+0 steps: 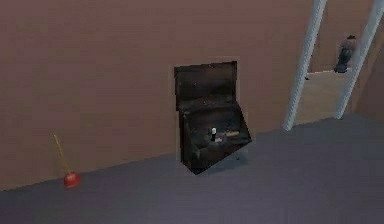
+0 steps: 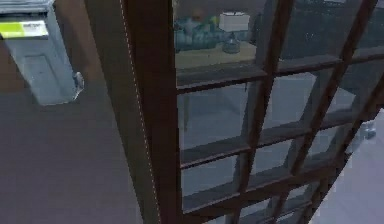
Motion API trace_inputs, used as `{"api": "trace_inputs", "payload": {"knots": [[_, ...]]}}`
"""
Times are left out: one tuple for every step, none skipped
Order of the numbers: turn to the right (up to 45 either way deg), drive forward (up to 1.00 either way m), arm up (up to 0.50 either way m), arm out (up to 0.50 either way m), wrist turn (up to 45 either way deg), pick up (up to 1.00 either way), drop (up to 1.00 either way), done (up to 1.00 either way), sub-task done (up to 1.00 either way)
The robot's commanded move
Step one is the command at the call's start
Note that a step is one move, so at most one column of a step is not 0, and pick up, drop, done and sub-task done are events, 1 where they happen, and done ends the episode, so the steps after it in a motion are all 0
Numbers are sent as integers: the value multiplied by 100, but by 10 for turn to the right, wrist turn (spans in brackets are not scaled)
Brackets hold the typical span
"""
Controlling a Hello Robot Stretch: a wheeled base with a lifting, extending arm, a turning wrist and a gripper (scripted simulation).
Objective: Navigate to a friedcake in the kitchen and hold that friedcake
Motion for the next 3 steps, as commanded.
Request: {"api": "trace_inputs", "payload": {"knots": [[0, 50, 0, 0, 0, 0, 0, 0, 0], [450, 0, 0, 0, 0, 0, 0, 0, 0], [0, 100, 0, 0, 0, 0, 0, 0, 0]]}}
